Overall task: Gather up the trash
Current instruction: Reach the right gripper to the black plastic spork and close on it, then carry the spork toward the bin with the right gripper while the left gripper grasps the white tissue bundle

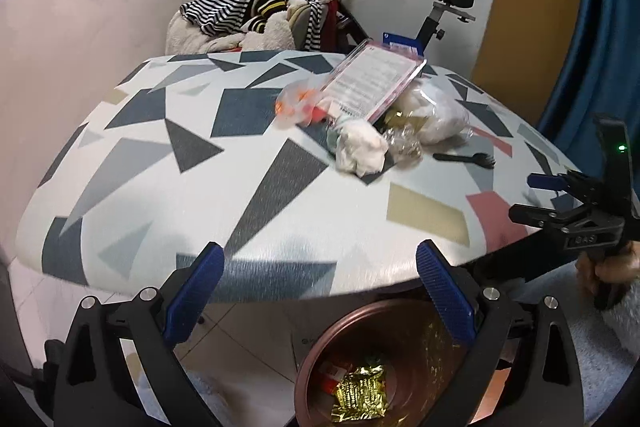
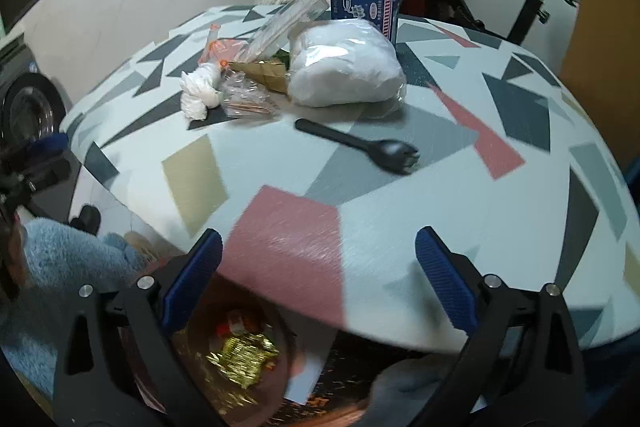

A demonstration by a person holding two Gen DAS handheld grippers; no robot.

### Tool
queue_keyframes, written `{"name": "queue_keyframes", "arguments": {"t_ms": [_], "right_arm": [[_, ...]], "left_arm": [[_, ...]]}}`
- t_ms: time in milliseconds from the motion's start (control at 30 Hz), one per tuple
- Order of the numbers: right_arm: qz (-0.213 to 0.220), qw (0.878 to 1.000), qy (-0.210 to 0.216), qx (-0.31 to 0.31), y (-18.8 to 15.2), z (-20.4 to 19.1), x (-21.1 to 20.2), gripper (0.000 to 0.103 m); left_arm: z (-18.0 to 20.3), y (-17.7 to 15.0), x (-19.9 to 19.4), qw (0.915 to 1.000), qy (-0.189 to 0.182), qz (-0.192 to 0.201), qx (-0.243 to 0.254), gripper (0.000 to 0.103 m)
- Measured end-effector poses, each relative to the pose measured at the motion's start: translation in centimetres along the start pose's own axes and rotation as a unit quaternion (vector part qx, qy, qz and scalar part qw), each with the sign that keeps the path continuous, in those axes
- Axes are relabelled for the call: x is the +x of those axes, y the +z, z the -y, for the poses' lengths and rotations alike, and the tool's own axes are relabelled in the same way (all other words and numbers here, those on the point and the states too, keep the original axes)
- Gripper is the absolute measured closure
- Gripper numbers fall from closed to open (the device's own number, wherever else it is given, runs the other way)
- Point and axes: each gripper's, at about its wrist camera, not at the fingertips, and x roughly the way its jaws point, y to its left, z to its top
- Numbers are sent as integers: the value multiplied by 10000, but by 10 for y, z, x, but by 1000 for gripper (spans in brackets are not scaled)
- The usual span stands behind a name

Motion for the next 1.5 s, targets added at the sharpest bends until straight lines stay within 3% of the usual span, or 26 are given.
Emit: {"name": "queue_keyframes", "arguments": {"t_ms": [100, 267, 333, 400, 533, 667, 733, 933, 1500], "right_arm": [[-88, 9996, -48, -269, 13, 12, 6, 12], [-275, 9965, -104, -782, 34, 22, 23, 23], [-337, 9948, -65, -963, 41, 22, 31, 34], [-362, 9939, -53, -1038, 45, 22, 35, 38], [-441, 9911, 151, -1245, 57, 13, 52, 48], [-476, 9903, 339, -1258, 65, 9, 64, 52], [-527, 9909, 570, -1102, 69, 10, 70, 63], [-672, 9884, 841, -1073, 67, 5, 67, 84], [-567, 9901, 790, -1014, 50, 6, 55, 84]], "left_arm": [[-3, 9, 3, 9999, -112, 4, -54, 9], [-5, 21, 9, 9997, -215, -16, -153, 9], [-5, 22, 11, 9993, -274, -27, -259, 9], [-5, 22, 14, 9988, -333, -54, -365, 11], [-4, 21, 24, 9984, -367, -169, -403, 14], [-5, 23, 30, 9982, -359, -240, -411, 21], [-7, 24, 32, 9977, -392, -270, -486, 23], [-12, 28, 34, 9962, -479, -265, -671, 27], [-5, 27, 39, 9953, -659, -372, -609, 29]]}}
